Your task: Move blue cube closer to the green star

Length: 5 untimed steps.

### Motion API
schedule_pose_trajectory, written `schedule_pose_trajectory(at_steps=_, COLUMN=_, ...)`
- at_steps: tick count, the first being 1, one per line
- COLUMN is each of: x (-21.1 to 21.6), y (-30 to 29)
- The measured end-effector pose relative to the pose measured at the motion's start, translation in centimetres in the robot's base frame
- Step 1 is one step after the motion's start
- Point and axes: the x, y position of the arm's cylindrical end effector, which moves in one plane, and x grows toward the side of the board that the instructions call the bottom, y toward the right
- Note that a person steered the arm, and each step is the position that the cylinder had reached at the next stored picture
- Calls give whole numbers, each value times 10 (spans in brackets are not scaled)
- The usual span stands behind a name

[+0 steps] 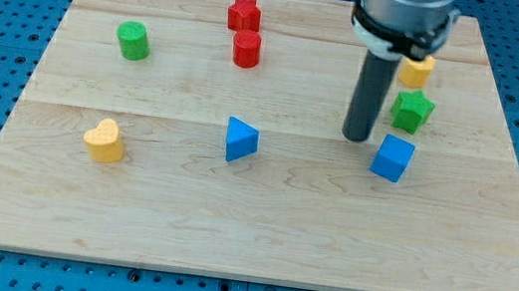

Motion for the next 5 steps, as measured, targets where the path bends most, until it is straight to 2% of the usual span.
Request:
schedule_pose_trajectory(at_steps=1, x=8, y=15)
schedule_pose_trajectory(at_steps=2, x=9, y=65)
schedule_pose_trajectory(at_steps=3, x=10, y=24)
schedule_pose_trajectory(at_steps=4, x=-6, y=41)
schedule_pose_trajectory(at_steps=5, x=-14, y=120)
